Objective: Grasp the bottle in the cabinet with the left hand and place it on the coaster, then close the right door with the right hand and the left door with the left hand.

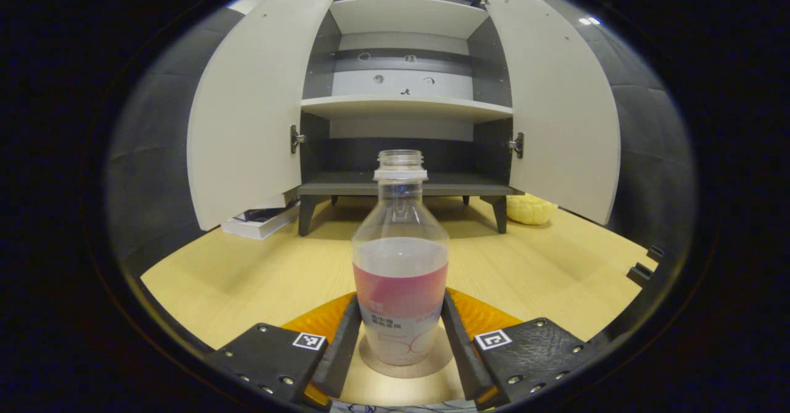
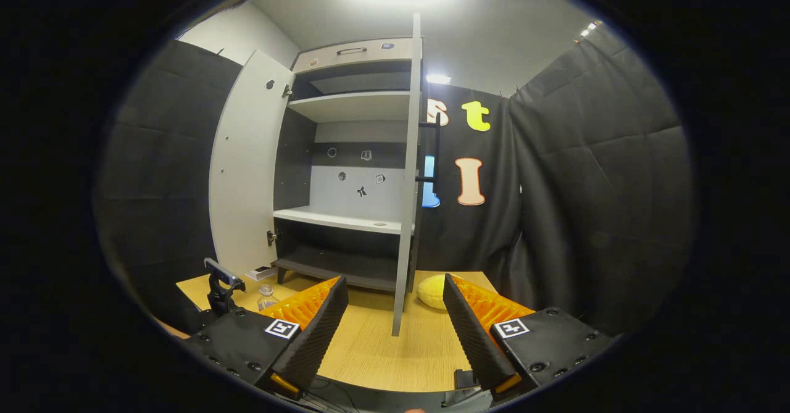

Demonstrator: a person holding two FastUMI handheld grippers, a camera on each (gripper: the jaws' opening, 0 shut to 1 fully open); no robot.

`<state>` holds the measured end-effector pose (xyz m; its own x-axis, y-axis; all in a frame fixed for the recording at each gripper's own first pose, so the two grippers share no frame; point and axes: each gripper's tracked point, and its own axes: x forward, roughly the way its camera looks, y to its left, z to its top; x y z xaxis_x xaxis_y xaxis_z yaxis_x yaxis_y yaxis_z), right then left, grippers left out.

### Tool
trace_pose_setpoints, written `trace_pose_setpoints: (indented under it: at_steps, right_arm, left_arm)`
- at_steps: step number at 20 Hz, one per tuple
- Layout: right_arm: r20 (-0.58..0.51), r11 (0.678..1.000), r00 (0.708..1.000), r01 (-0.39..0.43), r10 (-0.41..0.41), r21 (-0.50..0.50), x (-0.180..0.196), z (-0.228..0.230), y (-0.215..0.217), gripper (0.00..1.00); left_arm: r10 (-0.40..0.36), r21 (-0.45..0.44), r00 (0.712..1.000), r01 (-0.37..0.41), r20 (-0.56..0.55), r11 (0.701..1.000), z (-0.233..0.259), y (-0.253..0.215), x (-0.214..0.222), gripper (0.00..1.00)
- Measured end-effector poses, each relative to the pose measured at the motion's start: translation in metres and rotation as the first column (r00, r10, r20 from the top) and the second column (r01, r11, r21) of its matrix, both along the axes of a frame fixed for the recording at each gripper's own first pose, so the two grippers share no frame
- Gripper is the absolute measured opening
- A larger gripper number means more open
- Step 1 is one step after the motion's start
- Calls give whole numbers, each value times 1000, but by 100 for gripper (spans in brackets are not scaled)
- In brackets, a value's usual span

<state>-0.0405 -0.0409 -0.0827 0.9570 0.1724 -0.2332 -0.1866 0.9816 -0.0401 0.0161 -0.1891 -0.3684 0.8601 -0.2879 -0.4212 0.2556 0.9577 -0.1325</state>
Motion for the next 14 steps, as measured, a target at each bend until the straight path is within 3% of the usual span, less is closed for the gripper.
trace_pose_setpoints:
  at_steps: [3,4,5,6,9,10,11,14]
  right_arm:
    - [1,1000,1000,-6,6,13,1,-1,2,99]
    - [6,1000,1000,-7,7,15,1,1,2,99]
    - [11,1000,1000,-9,9,17,2,2,2,99]
    - [15,1000,1000,-11,10,20,3,4,3,98]
    - [33,999,999,-9,8,37,4,9,0,98]
    - [39,999,999,-8,7,45,5,11,-1,98]
    - [47,998,999,-8,6,54,7,13,-1,98]
    - [63,997,998,-5,0,75,15,17,-6,98]
  left_arm:
    - [2,13,1000,-2,-8,1000,0,1,1,72]
    - [8,22,1000,-8,-4,1000,3,2,2,81]
    - [12,28,1000,-12,3,1000,8,4,1,78]
    - [16,33,1000,-16,7,999,14,5,2,84]
    - [36,52,999,-37,25,998,35,10,3,84]
    - [44,47,998,-46,40,998,48,13,6,90]
    - [52,41,997,-54,55,998,61,16,7,84]
    - [88,11,991,-89,101,996,107,27,8,83]
